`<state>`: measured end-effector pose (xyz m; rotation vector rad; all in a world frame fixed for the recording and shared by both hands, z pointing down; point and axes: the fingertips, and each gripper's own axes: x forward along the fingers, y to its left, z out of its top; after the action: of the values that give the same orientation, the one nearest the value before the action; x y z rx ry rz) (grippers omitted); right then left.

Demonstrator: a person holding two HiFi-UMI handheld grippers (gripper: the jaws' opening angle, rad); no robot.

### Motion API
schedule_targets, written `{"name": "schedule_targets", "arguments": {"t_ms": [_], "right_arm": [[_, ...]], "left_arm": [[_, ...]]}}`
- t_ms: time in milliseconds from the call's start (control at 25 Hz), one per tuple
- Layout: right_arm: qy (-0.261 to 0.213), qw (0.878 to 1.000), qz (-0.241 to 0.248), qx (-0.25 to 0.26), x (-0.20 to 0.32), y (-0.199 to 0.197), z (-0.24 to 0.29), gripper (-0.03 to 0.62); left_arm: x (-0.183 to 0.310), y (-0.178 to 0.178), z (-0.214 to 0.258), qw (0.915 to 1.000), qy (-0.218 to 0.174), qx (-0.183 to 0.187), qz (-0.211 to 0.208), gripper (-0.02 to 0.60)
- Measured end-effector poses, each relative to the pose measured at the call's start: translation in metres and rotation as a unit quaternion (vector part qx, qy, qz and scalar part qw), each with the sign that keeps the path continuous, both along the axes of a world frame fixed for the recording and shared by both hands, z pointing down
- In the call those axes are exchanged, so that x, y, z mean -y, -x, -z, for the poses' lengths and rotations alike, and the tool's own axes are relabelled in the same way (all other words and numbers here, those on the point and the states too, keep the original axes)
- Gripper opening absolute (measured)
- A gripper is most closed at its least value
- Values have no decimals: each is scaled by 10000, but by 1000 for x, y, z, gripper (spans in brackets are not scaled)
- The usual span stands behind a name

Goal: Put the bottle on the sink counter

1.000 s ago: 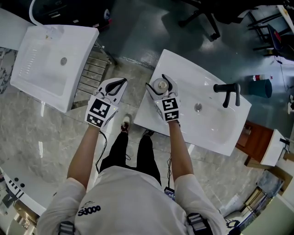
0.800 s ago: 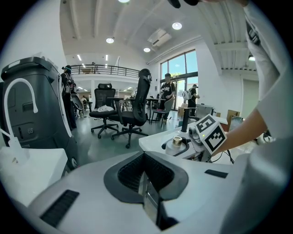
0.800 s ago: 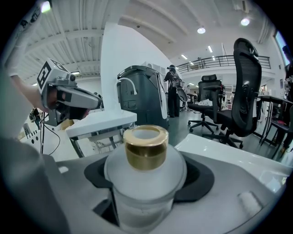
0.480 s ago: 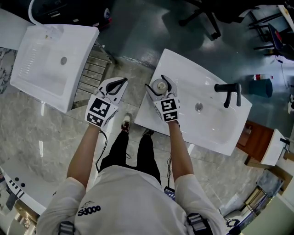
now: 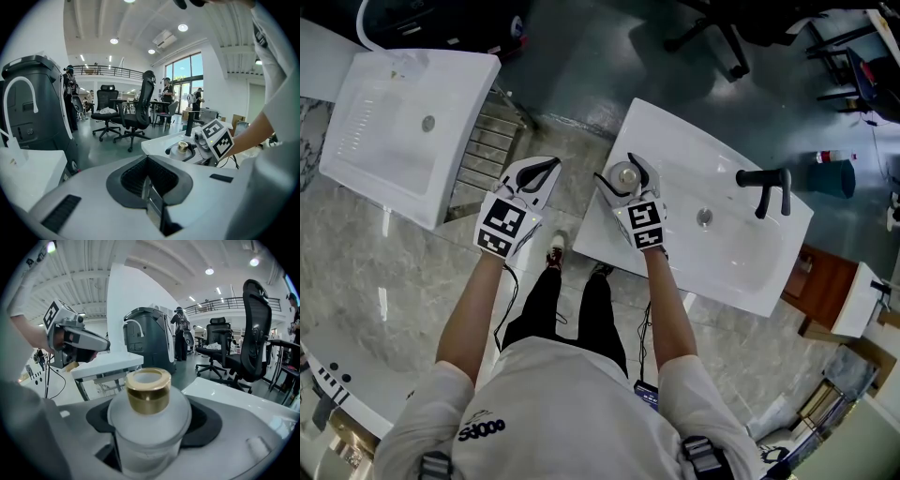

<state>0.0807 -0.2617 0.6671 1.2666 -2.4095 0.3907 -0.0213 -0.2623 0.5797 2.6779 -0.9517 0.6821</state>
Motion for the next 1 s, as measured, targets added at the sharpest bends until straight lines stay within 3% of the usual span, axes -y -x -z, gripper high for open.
{"name": "schedule_targets", "arguments": {"t_ms": [1000], "right_arm": [[42, 9997, -245, 69, -34, -39, 16, 368]], "left_arm": [[-14, -12, 13, 9998, -170, 48, -86, 5]]}}
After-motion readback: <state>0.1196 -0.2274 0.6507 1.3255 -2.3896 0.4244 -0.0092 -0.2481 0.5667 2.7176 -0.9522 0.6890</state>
